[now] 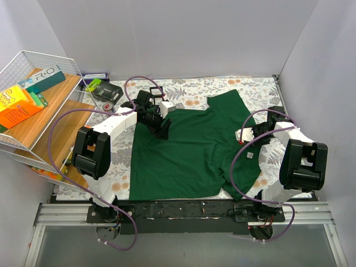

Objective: Remove the brooch from the garment

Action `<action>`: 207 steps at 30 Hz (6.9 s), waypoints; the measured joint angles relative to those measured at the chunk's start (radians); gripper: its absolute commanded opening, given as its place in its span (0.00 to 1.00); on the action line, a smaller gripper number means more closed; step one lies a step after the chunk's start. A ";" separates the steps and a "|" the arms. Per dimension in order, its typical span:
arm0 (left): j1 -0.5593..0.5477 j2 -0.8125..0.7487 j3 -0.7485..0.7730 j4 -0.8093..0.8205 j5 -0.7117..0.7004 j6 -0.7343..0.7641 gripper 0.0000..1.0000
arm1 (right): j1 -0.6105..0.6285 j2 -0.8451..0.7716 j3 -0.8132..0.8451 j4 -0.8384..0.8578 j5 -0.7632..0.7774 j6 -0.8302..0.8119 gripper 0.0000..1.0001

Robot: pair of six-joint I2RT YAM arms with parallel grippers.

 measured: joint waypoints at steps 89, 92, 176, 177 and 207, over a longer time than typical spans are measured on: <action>-0.644 0.526 0.272 0.929 -0.463 -0.626 0.00 | 0.018 0.019 0.357 -0.395 -0.288 1.007 0.01; -0.630 0.463 0.183 0.915 -0.367 -0.603 0.00 | 0.018 -0.004 0.330 -0.392 -0.285 1.000 0.01; -0.208 0.458 0.351 0.707 0.376 -0.765 0.67 | 0.250 0.246 0.470 -0.240 -0.259 1.294 0.25; -0.214 0.475 0.356 0.719 0.372 -0.785 0.66 | 0.254 0.246 0.464 -0.243 -0.253 1.309 0.25; -0.248 0.615 0.311 0.856 0.401 -1.054 0.62 | 0.264 0.245 0.331 -0.230 -0.146 1.447 0.21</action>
